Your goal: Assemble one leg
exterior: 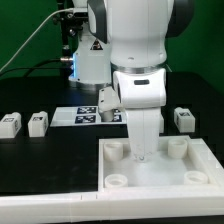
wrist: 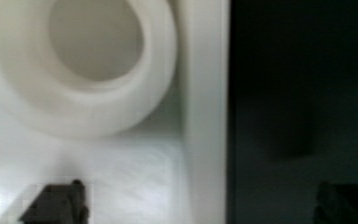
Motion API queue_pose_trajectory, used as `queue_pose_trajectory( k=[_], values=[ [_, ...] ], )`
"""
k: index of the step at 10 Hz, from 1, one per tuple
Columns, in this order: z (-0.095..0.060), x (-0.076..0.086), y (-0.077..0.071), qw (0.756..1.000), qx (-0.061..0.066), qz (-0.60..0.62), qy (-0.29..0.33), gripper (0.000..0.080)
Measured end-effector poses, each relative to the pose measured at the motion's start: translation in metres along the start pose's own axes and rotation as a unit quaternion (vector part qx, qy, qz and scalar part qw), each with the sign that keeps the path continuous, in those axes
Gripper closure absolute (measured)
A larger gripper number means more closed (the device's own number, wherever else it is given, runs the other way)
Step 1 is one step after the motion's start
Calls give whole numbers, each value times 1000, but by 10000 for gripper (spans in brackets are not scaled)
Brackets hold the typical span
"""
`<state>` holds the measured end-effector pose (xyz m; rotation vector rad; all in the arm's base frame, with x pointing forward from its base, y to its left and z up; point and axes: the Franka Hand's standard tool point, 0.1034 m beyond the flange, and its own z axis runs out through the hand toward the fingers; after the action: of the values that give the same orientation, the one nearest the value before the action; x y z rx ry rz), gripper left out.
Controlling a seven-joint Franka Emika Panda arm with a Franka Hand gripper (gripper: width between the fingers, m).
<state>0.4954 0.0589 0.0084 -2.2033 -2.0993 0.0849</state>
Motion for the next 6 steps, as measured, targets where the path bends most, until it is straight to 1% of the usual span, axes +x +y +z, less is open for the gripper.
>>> queue_pose_trajectory(
  k=[2,3,4,5,6],
  values=[
    [0,0,0,1000,0,0,0,150],
    [-2,0,1,1000,-2,2,0,150],
    [-19,2,2,999,-14,49,-2,150],
    [-37,7,-5,997,-26,73,-5,150],
    [-49,23,-18,985,-32,169,-4,150]
  ],
)
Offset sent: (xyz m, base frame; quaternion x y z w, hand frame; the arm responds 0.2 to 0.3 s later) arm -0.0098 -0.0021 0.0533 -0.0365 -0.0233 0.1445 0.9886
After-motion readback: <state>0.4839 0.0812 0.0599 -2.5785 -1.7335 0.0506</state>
